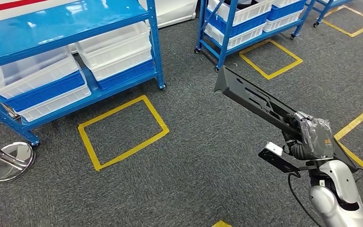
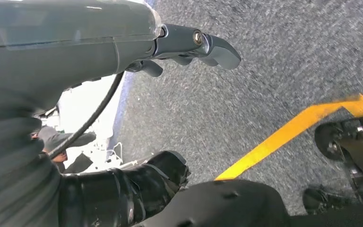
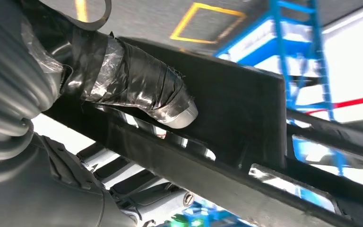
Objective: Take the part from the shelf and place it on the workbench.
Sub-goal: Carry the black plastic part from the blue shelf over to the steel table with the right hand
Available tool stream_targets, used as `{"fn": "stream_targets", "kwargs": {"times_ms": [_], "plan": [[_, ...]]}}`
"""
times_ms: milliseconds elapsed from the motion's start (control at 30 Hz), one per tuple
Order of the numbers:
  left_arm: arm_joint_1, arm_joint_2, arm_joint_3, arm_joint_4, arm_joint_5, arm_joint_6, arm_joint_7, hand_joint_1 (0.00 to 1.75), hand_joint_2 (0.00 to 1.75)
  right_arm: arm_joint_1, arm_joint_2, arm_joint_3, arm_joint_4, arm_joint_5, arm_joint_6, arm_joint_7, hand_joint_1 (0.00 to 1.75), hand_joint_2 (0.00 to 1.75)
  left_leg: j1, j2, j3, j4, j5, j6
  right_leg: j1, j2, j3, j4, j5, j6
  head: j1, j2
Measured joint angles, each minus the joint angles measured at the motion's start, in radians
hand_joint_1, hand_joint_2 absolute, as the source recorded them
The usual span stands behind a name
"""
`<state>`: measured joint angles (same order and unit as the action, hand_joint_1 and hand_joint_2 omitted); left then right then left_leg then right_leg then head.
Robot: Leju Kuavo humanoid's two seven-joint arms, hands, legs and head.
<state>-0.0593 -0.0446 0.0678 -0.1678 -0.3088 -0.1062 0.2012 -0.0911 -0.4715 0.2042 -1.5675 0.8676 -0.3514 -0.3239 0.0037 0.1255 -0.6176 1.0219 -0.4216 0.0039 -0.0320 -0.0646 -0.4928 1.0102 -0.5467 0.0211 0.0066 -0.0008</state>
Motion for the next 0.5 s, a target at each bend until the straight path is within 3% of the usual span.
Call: {"fn": "stream_targets", "kwargs": {"times_ms": [67, 133, 167, 200, 233, 267, 367, 433, 500], "plan": [[0.004, 0.0, 0.003, 0.0, 0.002, 0.001, 0.002, 0.0, 1.75, 0.003, 0.001, -0.002, 0.0, 0.0, 0.003, 0.0, 1.75, 1.75, 0.008, -0.049, -0.017, 0.045, -0.047, -0.012, -0.001, 0.02, -0.016, -0.001, 0.016, -0.02, 0.0, 0.0], [0.01, 0.0, 0.006, 0.0, 0.002, 0.002, 0.004, 0.0, 1.75, 0.004, 0.003, -0.002, 0.0, 0.0, 0.005, 0.0, 1.75, 1.75, 0.01, -0.106, -0.057, 0.162, -0.134, -0.016, 0.003, 0.042, -0.035, 0.0, 0.031, -0.034, 0.0, 0.0], [0.013, 0.0, 0.007, 0.0, 0.003, 0.002, 0.005, 0.0, 1.75, 0.004, 0.005, -0.002, 0.0, 0.0, 0.006, 0.0, 1.75, 1.75, 0.009, -0.115, -0.078, 0.228, -0.167, -0.015, 0.007, 0.054, -0.045, 0.002, 0.038, -0.037, 0.0, 0.0], [0.015, 0.0, 0.008, 0.0, 0.003, 0.002, 0.006, 0.0, 1.75, 0.005, 0.005, -0.002, 0.0, 0.0, 0.006, 0.0, 1.75, 1.75, 0.008, -0.119, -0.089, 0.272, -0.181, -0.012, 0.012, 0.067, -0.054, 0.005, 0.044, -0.04, 0.0, 0.0], [0.015, 0.0, 0.008, 0.0, 0.003, 0.002, 0.007, 0.0, 1.75, 0.005, 0.006, -0.002, 0.0, 0.0, 0.007, 0.0, 1.75, 1.75, 0.006, -0.12, -0.083, 0.281, -0.174, -0.007, 0.016, 0.08, -0.062, 0.01, 0.048, -0.041, 0.0, 0.0], [0.015, 0.0, 0.008, 0.0, 0.004, 0.002, 0.008, 0.0, 1.75, 0.005, 0.006, -0.002, 0.0, 0.0, 0.007, 0.0, 1.75, 1.75, 0.003, -0.124, -0.056, 0.249, -0.15, 0.002, 0.021, 0.094, -0.068, 0.014, 0.051, -0.042, 0.0, 0.0], [0.016, 0.004, 0.012, 0.0, 0.004, 0.003, 0.008, 0.0, 1.75, 0.006, 0.007, -0.002, 0.0, 0.001, 0.007, 0.0, 1.75, 1.75, -0.005, -0.172, 0.061, 0.056, -0.08, 0.037, 0.026, 0.127, -0.079, 0.022, 0.058, -0.038, 0.001, 0.0], [0.016, 0.007, 0.015, 0.0, 0.004, 0.003, 0.009, 0.0, 1.75, 0.006, 0.008, -0.002, 0.0, 0.001, 0.008, 0.0, 1.75, 1.75, -0.008, -0.19, 0.088, 0.005, -0.075, 0.046, 0.017, 0.146, -0.087, 0.021, 0.067, -0.025, 0.002, 0.0], [0.012, 0.005, 0.015, 0.0, 0.004, 0.003, 0.01, 0.0, 1.75, 0.008, 0.008, -0.002, 0.0, 0.001, 0.008, 0.0, 1.75, 1.75, -0.009, -0.173, 0.097, -0.02, -0.065, 0.046, 0.01, 0.158, -0.093, 0.018, 0.074, -0.012, 0.002, 0.0]]}}
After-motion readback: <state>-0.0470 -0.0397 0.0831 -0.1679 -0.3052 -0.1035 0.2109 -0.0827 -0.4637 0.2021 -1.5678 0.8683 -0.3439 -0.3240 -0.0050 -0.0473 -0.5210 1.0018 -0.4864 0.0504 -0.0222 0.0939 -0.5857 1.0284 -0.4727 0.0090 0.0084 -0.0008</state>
